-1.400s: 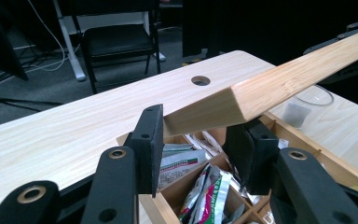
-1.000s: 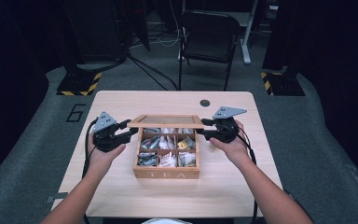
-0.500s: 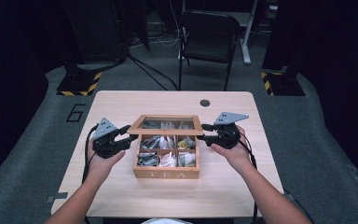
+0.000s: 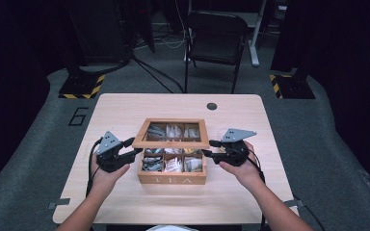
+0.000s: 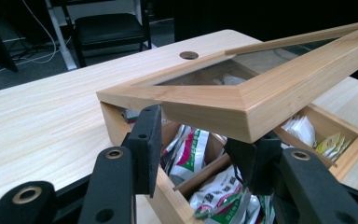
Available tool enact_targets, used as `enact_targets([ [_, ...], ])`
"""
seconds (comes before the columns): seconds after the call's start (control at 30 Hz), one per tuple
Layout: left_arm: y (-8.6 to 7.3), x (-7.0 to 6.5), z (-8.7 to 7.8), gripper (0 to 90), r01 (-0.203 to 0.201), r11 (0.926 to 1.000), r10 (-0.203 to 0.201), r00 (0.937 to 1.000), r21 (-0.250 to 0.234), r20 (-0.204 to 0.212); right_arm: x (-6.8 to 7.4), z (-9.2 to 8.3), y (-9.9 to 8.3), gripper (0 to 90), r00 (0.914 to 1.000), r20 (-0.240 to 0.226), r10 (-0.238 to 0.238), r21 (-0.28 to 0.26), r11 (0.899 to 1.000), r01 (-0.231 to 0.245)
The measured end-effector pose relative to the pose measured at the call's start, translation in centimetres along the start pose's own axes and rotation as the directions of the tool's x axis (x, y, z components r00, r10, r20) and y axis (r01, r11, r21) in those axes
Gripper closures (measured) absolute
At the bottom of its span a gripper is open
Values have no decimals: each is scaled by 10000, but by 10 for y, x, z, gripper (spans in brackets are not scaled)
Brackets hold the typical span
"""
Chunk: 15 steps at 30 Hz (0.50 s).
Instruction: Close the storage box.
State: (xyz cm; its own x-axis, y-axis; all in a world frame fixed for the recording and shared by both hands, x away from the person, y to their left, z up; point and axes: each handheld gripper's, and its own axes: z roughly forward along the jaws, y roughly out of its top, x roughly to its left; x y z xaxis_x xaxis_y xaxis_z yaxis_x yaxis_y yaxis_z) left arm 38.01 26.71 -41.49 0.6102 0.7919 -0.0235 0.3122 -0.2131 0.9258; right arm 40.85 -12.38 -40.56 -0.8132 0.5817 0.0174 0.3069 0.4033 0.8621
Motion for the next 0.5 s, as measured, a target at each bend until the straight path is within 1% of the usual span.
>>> enact_targets([
  [0.07, -3, -1, 0, 558, 42, 10000, -42, 10000, 6, -10, 4, 0, -3, 532, 10000, 71, -40, -17, 10000, 40],
  [0.1, -4, -1, 0, 557, 59, 10000, -59, 10000, -9, -23, 4, -1, -5, 532, 9999, 47, -142, -23, 9999, 142],
  [0.13, -5, -2, 0, 558, 36, 10000, -36, 10000, 40, -4, 6, -1, -6, 532, 9999, 91, -80, -52, 10000, 81],
  [0.2, -8, -2, 0, 558, 80, 10000, -80, 10000, -8, 7, 7, -3, -8, 532, 9999, 122, -94, -111, 9999, 95],
  [0.33, -12, -3, 0, 557, 124, 9999, -124, 9999, -32, 40, 8, -4, -11, 532, 9999, 102, 25, -124, 9999, -24],
  [0.37, -13, -4, 1, 557, 206, 9997, -206, 9998, -130, 9, 9, -4, -12, 532, 9999, 116, 43, -137, 9999, -42],
  [0.5, -17, -5, 0, 558, 207, 9998, -207, 9998, -39, 1, 12, -5, -15, 532, 9999, 127, 37, -117, 9999, -35],
])
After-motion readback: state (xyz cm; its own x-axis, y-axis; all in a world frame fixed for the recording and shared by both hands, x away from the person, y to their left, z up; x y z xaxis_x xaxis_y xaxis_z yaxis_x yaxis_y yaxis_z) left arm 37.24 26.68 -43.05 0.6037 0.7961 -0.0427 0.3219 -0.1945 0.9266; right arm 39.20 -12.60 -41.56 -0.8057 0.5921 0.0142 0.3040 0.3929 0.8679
